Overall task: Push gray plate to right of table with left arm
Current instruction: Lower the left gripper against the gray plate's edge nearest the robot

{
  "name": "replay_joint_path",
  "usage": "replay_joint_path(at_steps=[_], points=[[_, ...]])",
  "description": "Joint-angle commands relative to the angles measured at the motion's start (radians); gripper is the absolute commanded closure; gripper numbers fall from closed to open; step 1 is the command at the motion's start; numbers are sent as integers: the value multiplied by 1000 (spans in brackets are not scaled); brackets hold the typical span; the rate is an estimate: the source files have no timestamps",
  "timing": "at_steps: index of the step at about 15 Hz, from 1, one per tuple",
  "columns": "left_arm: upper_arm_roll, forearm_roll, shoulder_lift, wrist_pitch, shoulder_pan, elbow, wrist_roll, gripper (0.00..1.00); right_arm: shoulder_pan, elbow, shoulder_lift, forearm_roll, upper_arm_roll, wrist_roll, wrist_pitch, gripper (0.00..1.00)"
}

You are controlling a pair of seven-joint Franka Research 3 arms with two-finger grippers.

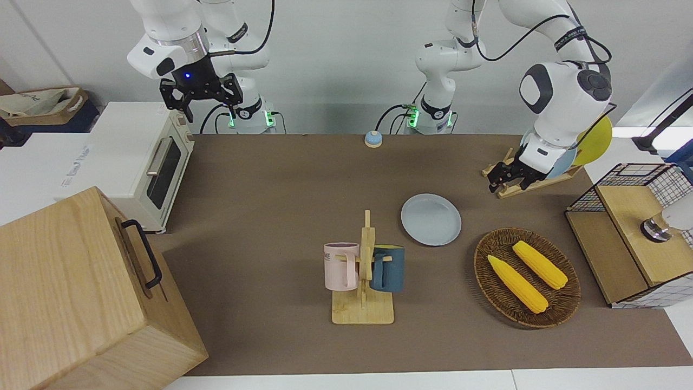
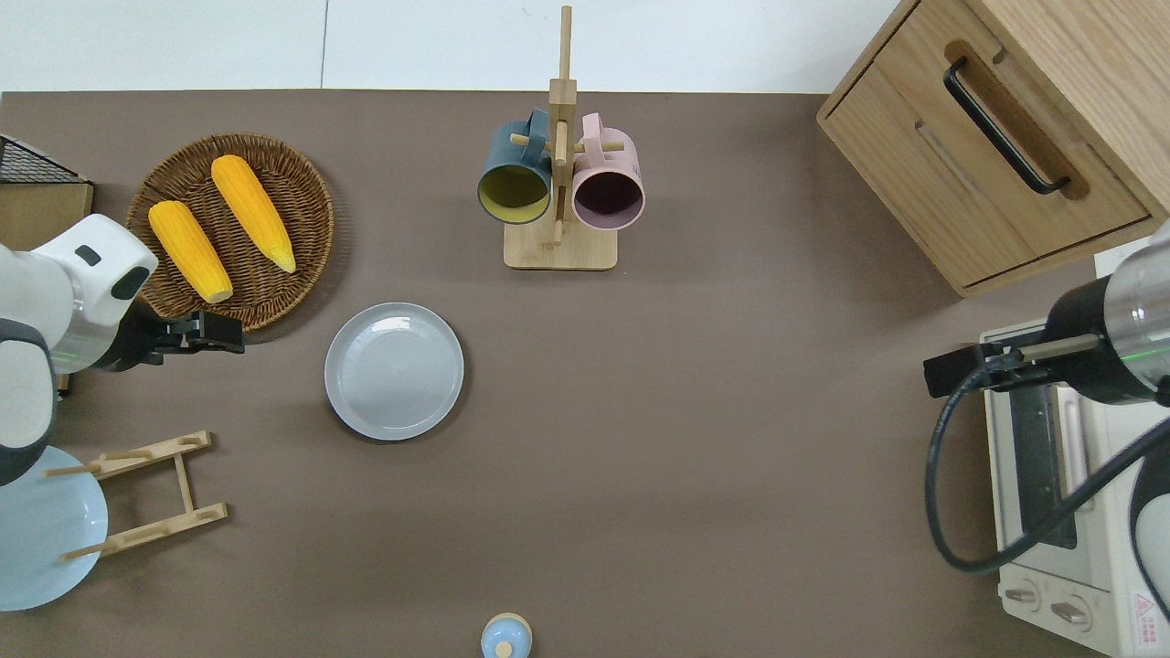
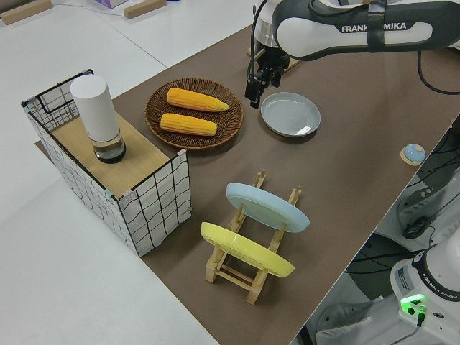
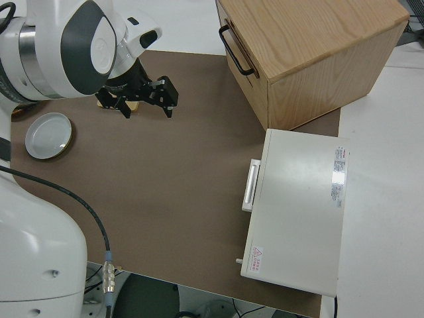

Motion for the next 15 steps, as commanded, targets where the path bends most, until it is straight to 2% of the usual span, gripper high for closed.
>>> replay_joint_path(at_steps=[1, 9, 15], points=[[-13, -13, -24, 90, -20, -101, -64, 9, -20, 8, -3, 10, 13, 1, -15, 17], [-21, -15, -15, 237, -87, -220, -164, 9, -20, 8, -3, 10, 13, 2, -15, 17], [-22, -15, -1, 363, -90, -303, -169, 9, -20, 8, -3, 10, 13, 1, -15, 17]])
